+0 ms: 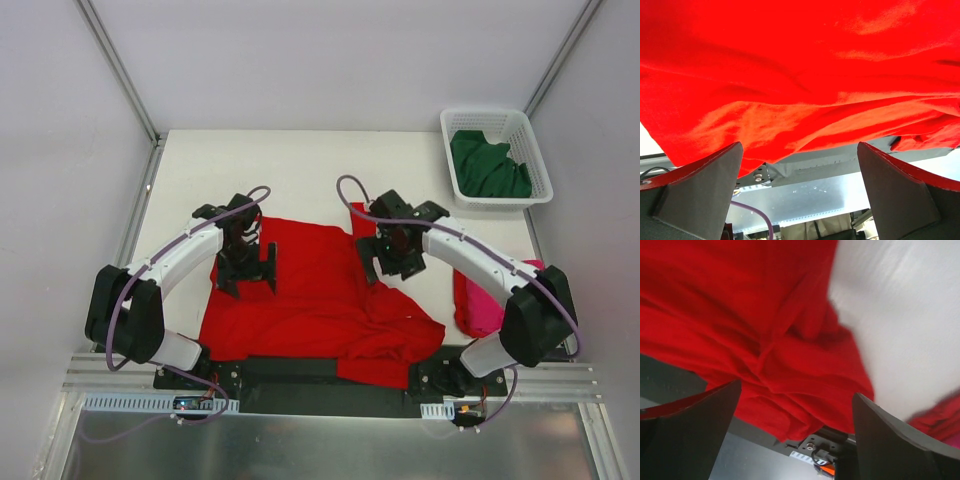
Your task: Fold and stack the t-shirts
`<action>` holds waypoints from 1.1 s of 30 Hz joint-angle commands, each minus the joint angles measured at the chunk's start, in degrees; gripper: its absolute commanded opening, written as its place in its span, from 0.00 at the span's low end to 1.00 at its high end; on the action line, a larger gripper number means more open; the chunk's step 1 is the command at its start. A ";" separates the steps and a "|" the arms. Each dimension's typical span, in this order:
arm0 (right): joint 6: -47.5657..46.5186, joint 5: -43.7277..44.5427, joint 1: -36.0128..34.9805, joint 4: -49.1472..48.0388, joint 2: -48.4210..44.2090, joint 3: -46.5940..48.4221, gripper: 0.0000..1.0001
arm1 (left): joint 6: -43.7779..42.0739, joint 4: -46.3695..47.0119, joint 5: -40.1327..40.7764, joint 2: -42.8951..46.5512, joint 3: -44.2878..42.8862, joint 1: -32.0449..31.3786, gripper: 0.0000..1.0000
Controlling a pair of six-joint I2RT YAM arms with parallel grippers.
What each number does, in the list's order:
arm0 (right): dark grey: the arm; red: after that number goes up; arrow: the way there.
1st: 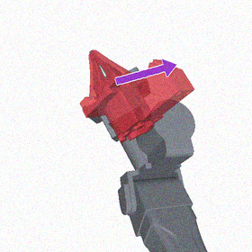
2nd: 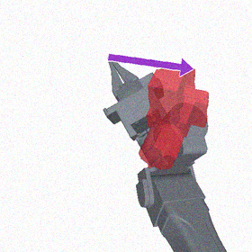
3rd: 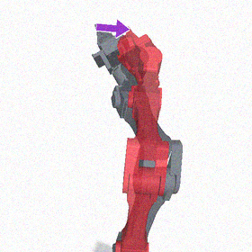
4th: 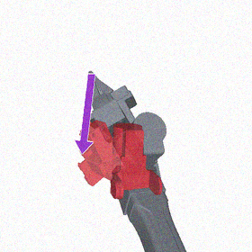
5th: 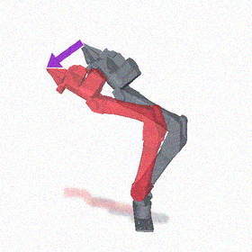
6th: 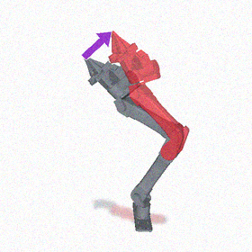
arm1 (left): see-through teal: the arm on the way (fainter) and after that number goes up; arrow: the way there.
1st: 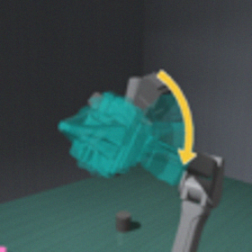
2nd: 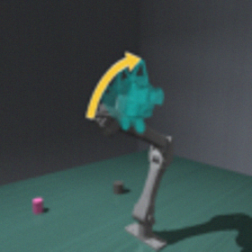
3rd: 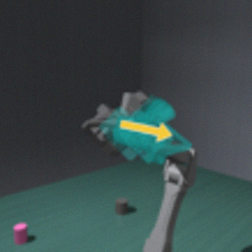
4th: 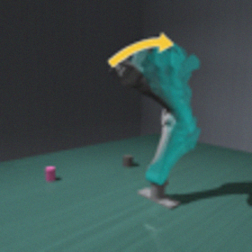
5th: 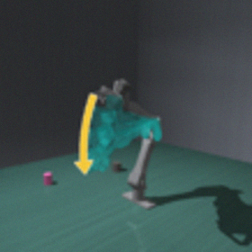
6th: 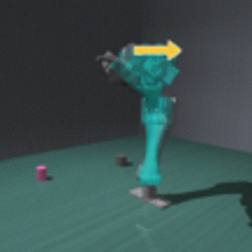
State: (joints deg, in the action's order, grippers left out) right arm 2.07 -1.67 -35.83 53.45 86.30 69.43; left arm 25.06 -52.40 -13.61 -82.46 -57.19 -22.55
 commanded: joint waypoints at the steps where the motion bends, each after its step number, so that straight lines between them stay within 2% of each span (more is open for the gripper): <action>1: 6.10 -2.11 -5.11 -8.61 -2.54 -5.35 0.89 | -0.27 -0.33 -1.77 0.01 -0.47 -0.31 0.99; 3: 7.07 -0.98 -7.39 -10.20 -1.15 -5.71 0.84 | -0.19 -0.33 -1.86 0.45 -0.20 -0.31 0.99; 7: 6.29 5.44 -10.13 -10.82 3.07 -3.17 0.57 | -0.19 -0.33 -2.21 1.68 0.41 -0.31 0.99; 9: 5.23 8.07 -10.66 -10.82 4.74 -1.93 0.51 | -0.10 -0.33 -2.39 2.03 0.76 -0.31 0.99; 10: 4.88 8.61 -10.57 -11.09 6.32 -1.58 0.45 | -0.01 -0.42 -2.30 2.56 1.02 -0.31 0.99; 17: 2.42 10.98 -10.66 -11.00 14.06 1.94 0.45 | 0.25 -0.68 -2.30 4.32 2.61 -0.31 0.99; 24: 1.63 14.33 -9.08 -9.95 16.27 3.08 0.47 | 0.52 -0.86 -2.48 5.11 3.57 -0.31 1.00; 30: 1.10 13.45 -6.97 -9.60 16.96 3.69 0.47 | 0.61 -0.86 -2.39 5.11 3.84 -0.31 0.99; 32: 0.75 12.67 -6.62 -9.59 17.67 4.31 0.43 | 0.61 -0.95 -2.39 4.94 3.66 -0.31 0.99; 33: 0.57 12.48 -6.44 -9.59 18.02 4.49 0.35 | 0.61 -0.86 -2.39 4.76 3.49 -0.31 0.99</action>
State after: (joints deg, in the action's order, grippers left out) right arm 3.79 10.33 -42.85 42.70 103.20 71.16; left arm 25.12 -51.90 -15.00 -78.74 -53.52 -22.55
